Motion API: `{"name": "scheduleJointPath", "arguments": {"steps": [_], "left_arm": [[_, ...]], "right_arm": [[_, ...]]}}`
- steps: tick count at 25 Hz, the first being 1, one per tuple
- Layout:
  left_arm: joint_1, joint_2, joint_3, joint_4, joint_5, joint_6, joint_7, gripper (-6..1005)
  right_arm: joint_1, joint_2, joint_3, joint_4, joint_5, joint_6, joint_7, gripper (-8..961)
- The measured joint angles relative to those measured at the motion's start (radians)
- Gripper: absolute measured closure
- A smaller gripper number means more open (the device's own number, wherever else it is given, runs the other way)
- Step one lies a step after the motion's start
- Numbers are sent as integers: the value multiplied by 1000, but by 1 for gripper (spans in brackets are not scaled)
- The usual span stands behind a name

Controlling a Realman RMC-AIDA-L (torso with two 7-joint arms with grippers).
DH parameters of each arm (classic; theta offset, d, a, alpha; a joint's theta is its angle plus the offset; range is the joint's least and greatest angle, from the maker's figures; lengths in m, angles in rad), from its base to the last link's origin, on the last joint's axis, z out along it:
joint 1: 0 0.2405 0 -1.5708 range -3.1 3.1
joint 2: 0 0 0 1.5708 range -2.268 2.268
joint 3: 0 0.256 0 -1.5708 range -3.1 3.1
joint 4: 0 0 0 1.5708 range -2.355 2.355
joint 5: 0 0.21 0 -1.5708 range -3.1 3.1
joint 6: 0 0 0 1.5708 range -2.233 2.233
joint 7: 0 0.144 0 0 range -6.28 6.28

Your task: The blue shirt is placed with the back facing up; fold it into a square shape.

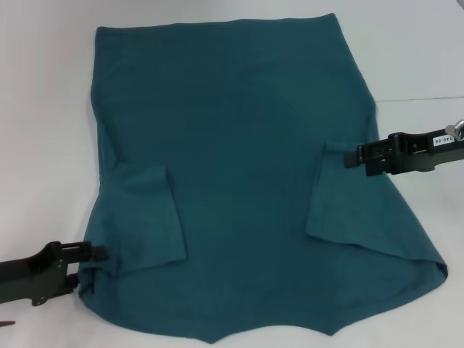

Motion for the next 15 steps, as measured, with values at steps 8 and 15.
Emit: {"name": "scheduleJointPath", "arguments": {"steps": [8,15], "left_arm": [[7,3,-2,8,-7,27,12,564],[4,6,-2,8,-8,40,31,841]], "right_arm": [[-3,0,0,1,0,0,-10,271],[-5,0,0,1,-3,6,-11,270]]}}
